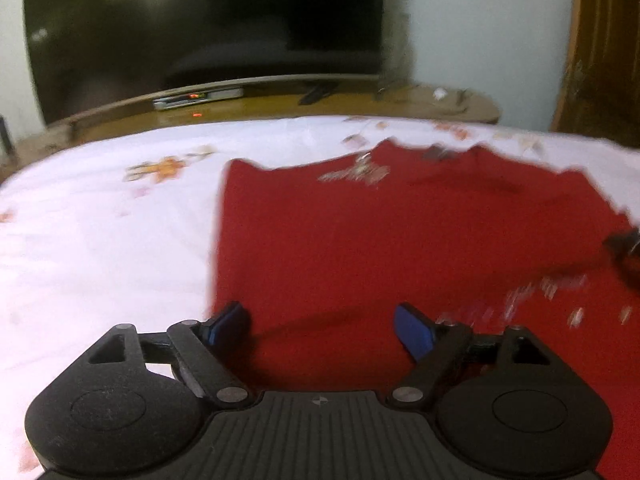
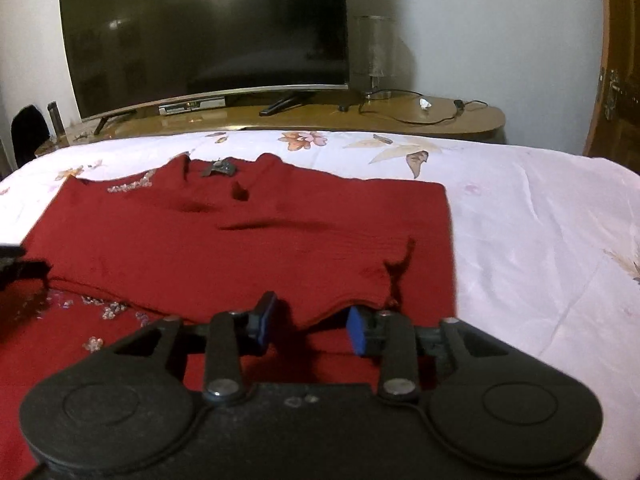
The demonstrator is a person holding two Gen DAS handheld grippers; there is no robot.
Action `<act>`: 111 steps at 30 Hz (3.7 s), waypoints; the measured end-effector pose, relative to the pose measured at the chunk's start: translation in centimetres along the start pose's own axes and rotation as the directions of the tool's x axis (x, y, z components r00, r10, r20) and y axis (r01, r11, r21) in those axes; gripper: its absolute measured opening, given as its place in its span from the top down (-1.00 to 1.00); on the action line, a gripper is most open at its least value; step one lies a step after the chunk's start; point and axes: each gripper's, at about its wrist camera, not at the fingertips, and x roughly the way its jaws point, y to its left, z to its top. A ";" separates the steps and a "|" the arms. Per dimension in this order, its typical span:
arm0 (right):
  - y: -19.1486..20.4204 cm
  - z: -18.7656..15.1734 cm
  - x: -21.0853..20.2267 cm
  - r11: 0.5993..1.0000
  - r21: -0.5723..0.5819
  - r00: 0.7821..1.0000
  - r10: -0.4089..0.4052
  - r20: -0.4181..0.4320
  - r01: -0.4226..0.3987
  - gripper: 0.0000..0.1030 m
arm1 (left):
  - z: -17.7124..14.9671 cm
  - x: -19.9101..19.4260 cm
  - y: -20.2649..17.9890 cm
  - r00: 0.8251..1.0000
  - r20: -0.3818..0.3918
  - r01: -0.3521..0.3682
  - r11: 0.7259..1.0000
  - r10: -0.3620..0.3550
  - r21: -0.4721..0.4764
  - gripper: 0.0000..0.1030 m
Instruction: Fold small clothes
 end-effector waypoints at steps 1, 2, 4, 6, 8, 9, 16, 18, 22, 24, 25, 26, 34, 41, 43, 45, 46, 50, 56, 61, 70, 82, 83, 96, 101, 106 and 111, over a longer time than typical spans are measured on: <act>-0.4 0.1 -1.1 1.000 0.020 1.000 0.002 0.011 -0.003 0.17 | -0.8 -1.2 0.6 1.000 0.019 -0.004 1.000 0.004 -0.014 -0.60; -0.9 0.0 -2.2 0.999 0.035 0.999 0.006 0.038 -0.007 0.10 | -1.4 -2.1 1.3 1.000 0.029 0.003 0.999 -0.002 -0.043 -0.60; -2.1 -0.7 -4.3 0.998 0.064 0.998 0.012 0.057 -0.016 -0.06 | -3.1 -4.3 2.8 0.999 0.038 -0.012 0.995 0.016 -0.102 -0.60; -3.4 -2.2 -6.5 0.994 0.109 0.999 0.015 0.044 -0.020 -0.05 | -5.2 -6.2 4.3 0.999 0.017 -0.029 0.988 0.032 -0.151 -0.60; -4.8 -4.2 -9.1 0.986 0.167 1.000 0.016 0.022 -0.019 -0.04 | -7.2 -7.4 5.4 1.000 -0.016 -0.017 0.979 0.014 -0.202 -0.60; -5.5 -5.4 -10.4 0.978 0.208 1.000 0.018 0.011 -0.020 -0.04 | -8.4 -8.1 5.8 1.000 -0.022 0.002 0.976 -0.007 -0.218 -0.60; -6.3 -13.8 -17.6 0.867 0.493 0.994 0.103 -0.036 -0.072 -0.03 | -13.1 -13.1 5.8 0.978 -0.031 0.193 0.953 -0.206 -0.235 -0.59; -5.2 -15.0 -19.1 0.845 0.526 0.989 0.140 -0.044 -0.097 -0.04 | -14.5 -14.3 5.3 0.954 -0.037 0.277 0.922 -0.297 -0.269 -0.59; -2.9 -16.7 -21.0 0.816 0.556 0.968 0.239 -0.073 -0.160 -0.03 | -17.5 -16.7 4.8 0.897 -0.029 0.405 0.846 -0.442 -0.347 -0.55; -2.2 -17.6 -21.8 0.788 0.589 0.958 0.276 -0.075 -0.181 -0.03 | -19.1 -17.4 5.2 0.861 -0.007 0.455 0.776 -0.509 -0.436 -0.35; -2.0 -18.2 -22.2 0.767 0.612 0.952 0.297 -0.071 -0.194 -0.01 | -19.8 -17.7 5.5 0.851 0.006 0.467 0.750 -0.526 -0.469 -0.23; -1.7 -18.8 -22.7 0.749 0.629 0.946 0.316 -0.065 -0.207 -0.01 | -20.5 -17.6 6.0 0.835 0.021 0.481 0.711 -0.550 -0.513 -0.17; -2.1 -21.3 -22.1 0.583 0.764 0.910 0.414 0.013 -0.276 0.55 | -22.1 -15.2 7.4 0.742 0.083 0.536 0.514 -0.665 -0.670 -0.09; -1.1 -19.3 -21.4 0.656 0.697 0.922 0.387 0.018 -0.289 0.89 | -21.4 -16.1 7.2 0.784 0.112 0.536 0.575 -0.611 -0.619 0.94; -1.2 -18.4 -23.1 0.668 0.669 0.924 0.374 0.077 -0.326 0.89 | -21.2 -17.6 8.1 0.787 0.144 0.555 0.587 -0.599 -0.589 0.94; -1.2 -17.4 -24.7 0.694 0.625 0.922 0.370 0.116 -0.357 0.89 | -21.6 -17.9 9.0 0.795 0.151 0.550 0.592 -0.588 -0.589 0.94; -1.2 -17.2 -25.0 0.707 0.607 0.922 0.370 0.118 -0.361 0.89 | -22.0 -17.6 9.2 0.807 0.132 0.531 0.609 -0.576 -0.590 0.94; -1.0 -19.5 -22.6 0.802 0.547 0.948 0.315 -0.043 -0.241 0.90 | -24.1 -16.0 9.3 0.821 0.112 0.500 0.611 -0.559 -0.614 0.94; -1.0 -20.3 -23.5 0.791 0.573 0.960 0.278 -0.024 -0.214 0.90 | -24.5 -16.9 9.4 0.829 0.137 0.500 0.607 -0.543 -0.618 0.94; -0.3 -17.9 -25.9 0.823 0.525 0.972 0.229 0.046 -0.219 0.90 | -21.8 -19.1 10.1 0.825 0.232 0.542 0.607 -0.515 -0.581 0.94; 0.8 -7.1 -26.0 0.915 0.316 0.955 0.181 0.235 -0.251 0.90 | -9.8 -17.4 10.9 0.802 0.359 0.597 0.671 -0.478 -0.440 0.94; -5.1 3.9 -13.0 0.879 0.346 0.931 0.239 0.276 -0.328 0.90 | 5.1 -4.5 9.8 0.850 0.327 0.521 0.747 -0.412 -0.413 0.94; -5.6 4.2 -11.3 0.873 0.363 0.934 0.238 0.267 -0.326 0.90 | 5.7 -3.0 9.6 0.857 0.312 0.512 0.753 -0.411 -0.413 0.94; -10.7 2.6 2.4 0.838 0.509 0.972 0.103 0.211 -0.199 -0.32 | 4.2 9.8 9.0 0.936 0.270 0.341 0.765 -0.225 -0.545 -0.18; -10.5 2.0 1.7 0.850 0.480 0.964 0.109 0.242 -0.217 -0.24 | 5.0 10.2 8.3 0.941 0.254 0.322 0.819 -0.223 -0.474 -0.30; -9.7 3.0 2.1 0.892 0.410 0.974 0.118 0.196 -0.191 -0.16 | 6.4 10.9 6.4 0.965 0.162 0.251 0.899 -0.205 -0.360 -0.30; -7.3 4.8 3.6 0.965 0.249 0.995 0.067 0.079 -0.085 0.10 | 7.5 11.1 4.3 0.984 0.094 0.170 0.959 -0.152 -0.227 0.54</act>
